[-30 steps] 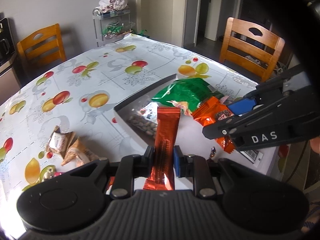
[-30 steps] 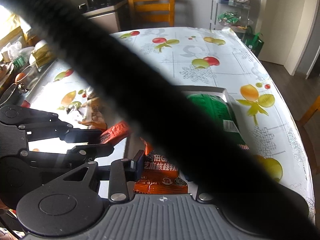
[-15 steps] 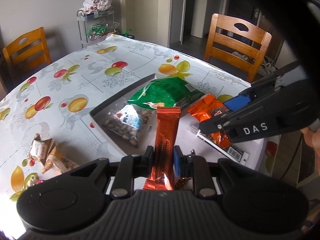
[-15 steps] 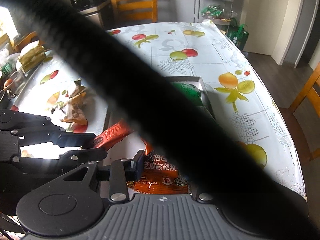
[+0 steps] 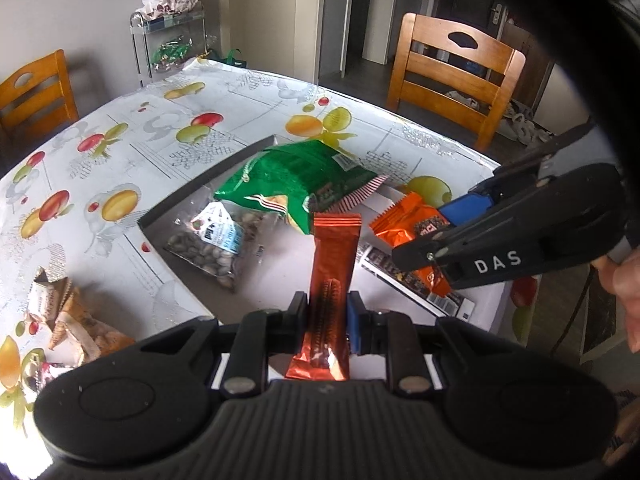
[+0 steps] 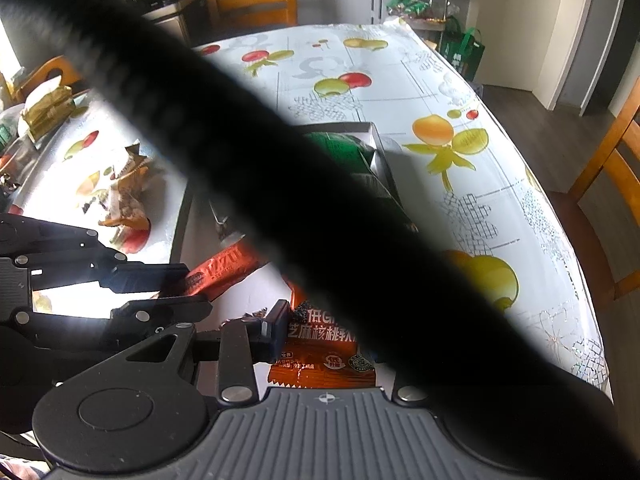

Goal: Organize snacks
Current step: 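Lower the orange snack pack into the box and open the right tool while the left holds the bar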

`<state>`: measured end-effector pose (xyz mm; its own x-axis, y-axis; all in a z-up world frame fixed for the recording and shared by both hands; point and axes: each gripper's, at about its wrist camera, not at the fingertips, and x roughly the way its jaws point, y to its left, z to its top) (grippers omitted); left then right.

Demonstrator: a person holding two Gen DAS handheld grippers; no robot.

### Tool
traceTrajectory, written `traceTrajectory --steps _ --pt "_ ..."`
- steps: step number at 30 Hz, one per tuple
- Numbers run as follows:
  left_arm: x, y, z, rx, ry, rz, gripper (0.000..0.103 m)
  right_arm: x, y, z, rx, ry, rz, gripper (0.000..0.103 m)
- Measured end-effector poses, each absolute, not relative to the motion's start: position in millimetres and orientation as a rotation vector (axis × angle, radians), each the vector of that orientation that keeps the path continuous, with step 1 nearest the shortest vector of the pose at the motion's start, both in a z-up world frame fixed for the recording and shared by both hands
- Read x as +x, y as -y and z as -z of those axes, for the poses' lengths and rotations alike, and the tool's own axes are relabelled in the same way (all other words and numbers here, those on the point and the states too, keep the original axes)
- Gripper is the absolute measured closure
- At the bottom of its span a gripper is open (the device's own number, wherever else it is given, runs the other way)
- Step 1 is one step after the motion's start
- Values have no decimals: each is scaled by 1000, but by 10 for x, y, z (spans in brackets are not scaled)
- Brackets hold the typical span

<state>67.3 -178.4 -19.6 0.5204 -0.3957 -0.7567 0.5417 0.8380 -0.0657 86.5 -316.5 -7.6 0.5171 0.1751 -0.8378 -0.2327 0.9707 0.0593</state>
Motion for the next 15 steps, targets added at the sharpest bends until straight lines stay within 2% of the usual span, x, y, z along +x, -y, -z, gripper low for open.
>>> traceTrajectory --steps 15 --pt "676 1898 342 188 -910 594 86 875 3225 222 -61 -1037 -244 64"
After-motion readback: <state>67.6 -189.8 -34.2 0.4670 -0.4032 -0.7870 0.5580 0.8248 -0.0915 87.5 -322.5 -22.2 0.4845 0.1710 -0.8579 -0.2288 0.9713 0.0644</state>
